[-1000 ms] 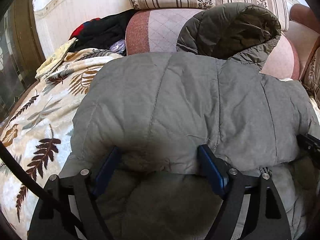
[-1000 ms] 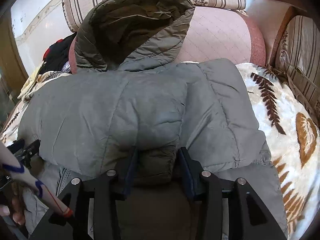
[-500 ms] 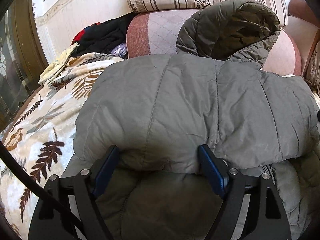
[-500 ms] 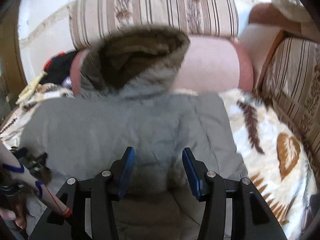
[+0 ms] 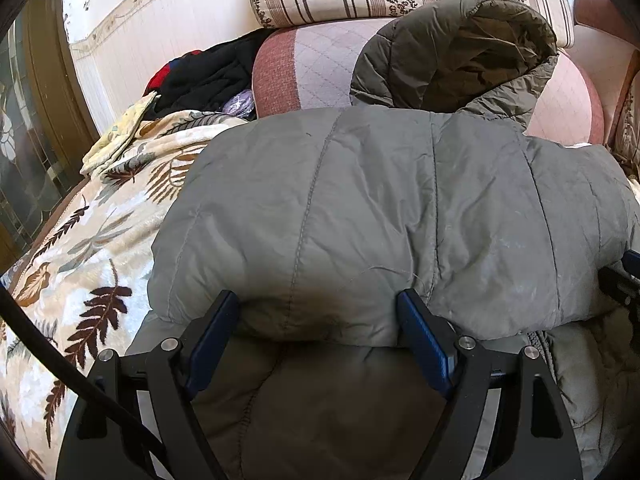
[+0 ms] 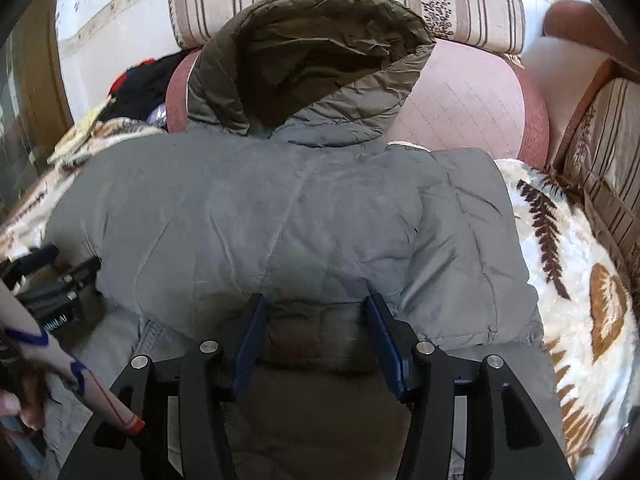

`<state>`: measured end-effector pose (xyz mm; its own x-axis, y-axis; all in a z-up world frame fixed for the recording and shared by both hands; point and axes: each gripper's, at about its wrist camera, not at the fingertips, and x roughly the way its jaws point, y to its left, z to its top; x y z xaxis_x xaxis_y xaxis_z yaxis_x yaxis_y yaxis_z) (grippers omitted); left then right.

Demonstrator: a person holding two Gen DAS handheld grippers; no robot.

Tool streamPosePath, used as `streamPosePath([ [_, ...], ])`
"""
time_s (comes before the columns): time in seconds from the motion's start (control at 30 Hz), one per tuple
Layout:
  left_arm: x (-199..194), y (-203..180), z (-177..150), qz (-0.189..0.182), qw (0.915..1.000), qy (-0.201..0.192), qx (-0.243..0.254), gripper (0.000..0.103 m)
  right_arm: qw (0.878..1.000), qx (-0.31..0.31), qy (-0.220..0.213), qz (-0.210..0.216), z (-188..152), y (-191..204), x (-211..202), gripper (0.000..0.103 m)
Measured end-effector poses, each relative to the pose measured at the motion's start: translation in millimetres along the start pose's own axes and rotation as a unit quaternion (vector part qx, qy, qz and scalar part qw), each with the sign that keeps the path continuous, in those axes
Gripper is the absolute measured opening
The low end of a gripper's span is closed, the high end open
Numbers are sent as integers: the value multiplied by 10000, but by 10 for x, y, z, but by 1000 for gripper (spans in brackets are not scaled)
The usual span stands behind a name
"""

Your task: Fold large clothes

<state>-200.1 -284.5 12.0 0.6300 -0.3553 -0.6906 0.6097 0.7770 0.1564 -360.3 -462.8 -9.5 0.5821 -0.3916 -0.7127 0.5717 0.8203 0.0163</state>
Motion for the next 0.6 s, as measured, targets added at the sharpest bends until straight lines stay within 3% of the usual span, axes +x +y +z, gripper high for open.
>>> streamPosePath([
  [0.17, 0, -1, 0, 1, 10000, 0, -1, 81, 10000, -3, 42, -40, -18, -24, 17, 64],
  [0.27, 1, -1, -1, -4, 10000, 2, -2, 81, 9997, 144, 162, -72, -24, -80, 64, 77],
  [0.37, 3, 2, 1, -1, 10000, 1, -3, 81, 9990, 351, 238, 128, -43, -158, 83, 78],
  [0.6, 5, -3, 3, 5, 10000, 0, -3, 81, 9992, 352, 165, 94, -41, -141, 28, 78],
])
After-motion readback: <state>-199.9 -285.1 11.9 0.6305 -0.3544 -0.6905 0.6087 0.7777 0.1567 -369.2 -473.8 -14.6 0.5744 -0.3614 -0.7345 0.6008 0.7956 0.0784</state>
